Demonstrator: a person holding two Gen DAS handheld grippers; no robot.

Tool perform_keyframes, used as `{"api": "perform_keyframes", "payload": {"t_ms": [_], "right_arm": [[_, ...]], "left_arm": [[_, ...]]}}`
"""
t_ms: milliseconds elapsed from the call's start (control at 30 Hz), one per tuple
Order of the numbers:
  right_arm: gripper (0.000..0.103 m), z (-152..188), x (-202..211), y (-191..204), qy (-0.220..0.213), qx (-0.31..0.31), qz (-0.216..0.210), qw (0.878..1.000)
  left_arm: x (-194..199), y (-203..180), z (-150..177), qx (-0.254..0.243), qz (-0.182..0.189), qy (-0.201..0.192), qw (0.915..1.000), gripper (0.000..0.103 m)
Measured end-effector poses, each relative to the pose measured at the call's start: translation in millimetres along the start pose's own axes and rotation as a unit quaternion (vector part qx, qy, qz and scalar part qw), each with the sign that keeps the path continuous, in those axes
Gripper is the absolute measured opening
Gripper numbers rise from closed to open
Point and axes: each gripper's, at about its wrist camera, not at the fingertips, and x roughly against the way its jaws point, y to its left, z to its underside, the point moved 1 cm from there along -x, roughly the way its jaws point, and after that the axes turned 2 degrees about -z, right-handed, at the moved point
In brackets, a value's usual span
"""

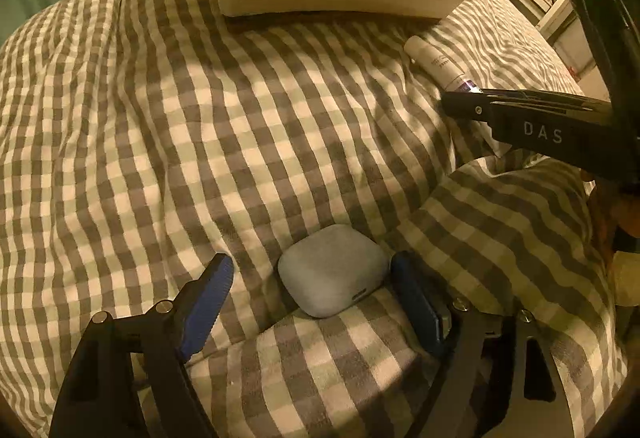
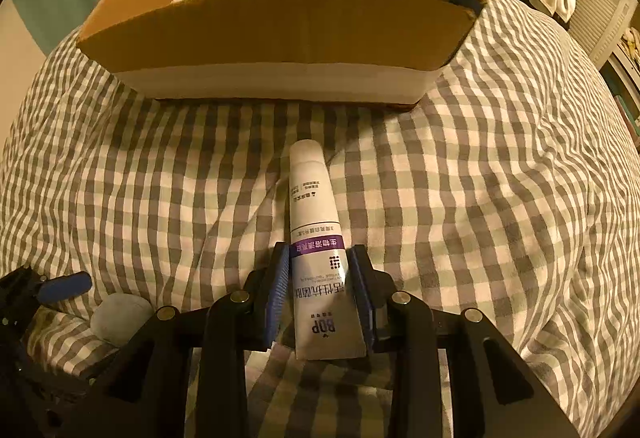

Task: Organize objects
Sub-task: 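Close the right tool on the BOP tube while the left closes on the earbud case, then lift and carry the tube and earbud case over the box with both tools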

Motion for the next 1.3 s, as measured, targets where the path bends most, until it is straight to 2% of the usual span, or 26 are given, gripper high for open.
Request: {"api": "perform_keyframes", "payload": {"t_ms": [67, 133, 167, 200, 367, 733, 933, 1067, 1300], "right_arm": [[0.029, -5.2, -4.6, 1.9, 0.005, 0.002, 0.000, 1.000], [0.026, -7.3, -7.0, 1.6, 0.004, 0.001, -0.001, 1.000], [0.026, -7.4, -5.0, 1.8, -0.002, 0.001, 0.000, 1.000], [0.026, -7.1, -0.6, 2.2, -0.011, 0.002, 0.004, 1.000], [0.026, -5.3, 29.8, 2.2, -0.064, -0.003, 0.005, 0.998], [0.026, -1.0, 69.7, -0.5, -0.116, -0.026, -0.005, 0.993], [0.026, -2.8, 87.7, 2.7, -0.130, -0.018, -0.008, 0.991], [0.026, -4.9, 104.8, 7.9, -0.150, -0.016, -0.014, 0.988], [0.025, -6.4, 145.9, 17.0, -0.184, -0.007, -0.028, 0.983]], "left_arm": [[-2.7, 1.4, -1.6, 0.005, 0.005, 0.004, 1.0000, 0.082], [-0.6, -0.3, -0.5, 0.001, 0.017, -0.001, 0.9998, 0.067], [2.8, -3.8, 0.0, -0.009, 0.028, -0.007, 0.9995, 0.055], [5.6, -6.4, 0.6, -0.016, 0.029, -0.012, 0.9994, 0.053], [11.8, -7.6, 2.1, -0.018, 0.027, -0.010, 0.9994, 0.052], [44.0, 8.7, -2.6, 0.003, -0.002, -0.036, 0.9993, 0.051], [68.1, 18.2, -12.6, 0.007, -0.020, -0.062, 0.9979, 0.051], [84.2, 10.3, -26.0, -0.006, -0.044, -0.086, 0.9953, 0.051], [124.4, 4.7, -39.0, -0.012, -0.058, -0.132, 0.9896, 0.049]]}}
